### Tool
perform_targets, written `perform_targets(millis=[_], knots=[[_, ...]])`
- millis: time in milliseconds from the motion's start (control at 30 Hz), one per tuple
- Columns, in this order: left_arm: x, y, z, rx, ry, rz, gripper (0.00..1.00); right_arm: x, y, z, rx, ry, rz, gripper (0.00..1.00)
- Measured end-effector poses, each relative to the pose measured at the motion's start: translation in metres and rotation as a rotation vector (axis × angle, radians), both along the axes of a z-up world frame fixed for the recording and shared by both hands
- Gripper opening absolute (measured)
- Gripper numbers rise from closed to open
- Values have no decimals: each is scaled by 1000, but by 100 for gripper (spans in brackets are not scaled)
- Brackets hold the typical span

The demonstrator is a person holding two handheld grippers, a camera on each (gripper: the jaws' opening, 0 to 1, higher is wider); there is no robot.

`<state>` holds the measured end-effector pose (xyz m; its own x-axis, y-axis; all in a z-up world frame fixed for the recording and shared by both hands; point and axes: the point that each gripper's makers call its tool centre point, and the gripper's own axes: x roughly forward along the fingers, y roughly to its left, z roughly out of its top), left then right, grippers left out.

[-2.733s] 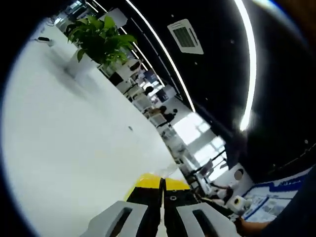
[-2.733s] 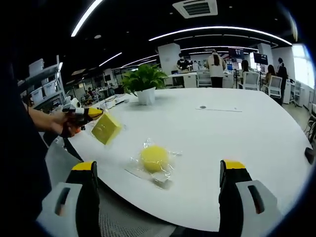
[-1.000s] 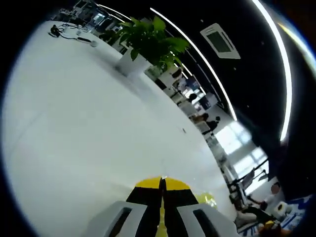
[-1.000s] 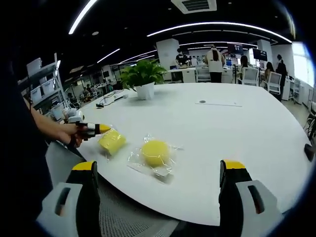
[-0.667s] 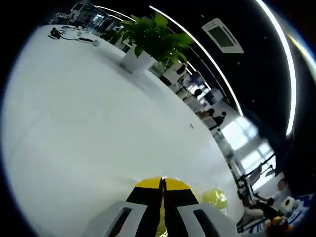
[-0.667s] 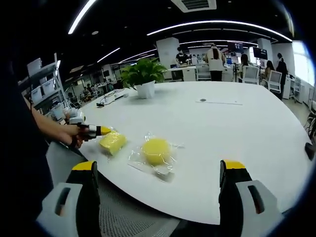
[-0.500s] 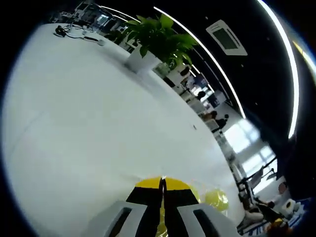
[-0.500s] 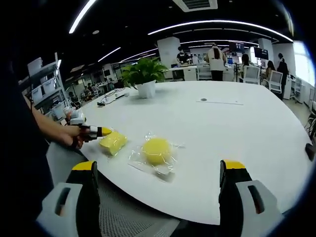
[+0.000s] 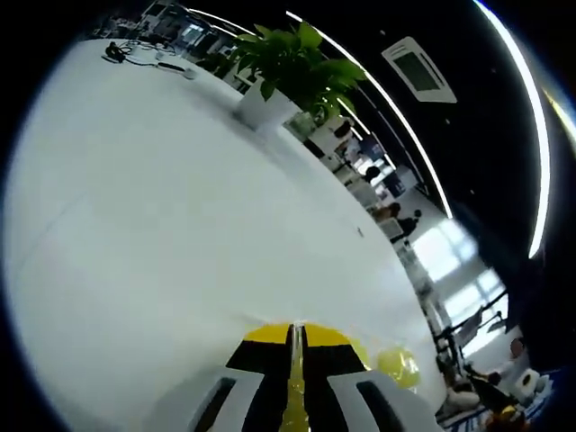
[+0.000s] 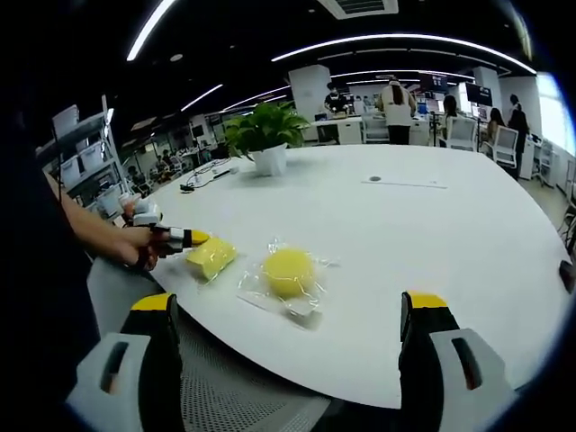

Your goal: Compare the silicone blocks by pressing each to a similar depth, holding the contact briefly, and releasing to observe deformation and rebound differences across the visible hardness samples.

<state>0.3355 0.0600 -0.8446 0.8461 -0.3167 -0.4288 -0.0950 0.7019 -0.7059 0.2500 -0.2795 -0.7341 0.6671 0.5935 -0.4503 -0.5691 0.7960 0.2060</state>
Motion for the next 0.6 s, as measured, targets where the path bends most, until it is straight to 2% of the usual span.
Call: perform_targets(millis=[100,167,200,267,333,367,433,533,600], knots=[[0,5,-1,12,6,12,30,1,0,-2,-1,3,0,96],[2,3,7,-11,-11,8,45,2,-1,-1,1,4,-5,96],[5,3,13,23,-45,-14,51,2,-2,-1,4,4,-9,96],[5,-4,24,55,-79,-72,57,3,-3,0,12,2,-16,96],[5,-5,27,45,-67,-79,62,4,-3,-2,10,5,-16,96],[6,-4,31,62,-79,-91,66,4,-3,-2,10,7,-15,96],[6,-2,34,130,-93,-131,70,5,-3,-2,11,8,-15,96],[6,2,40,178,-105,-161,75,7,-3,-2,10,4,-16,96],[4,6,46,235,-128,-194,78,9,-3,-2,10,2,-16,96]])
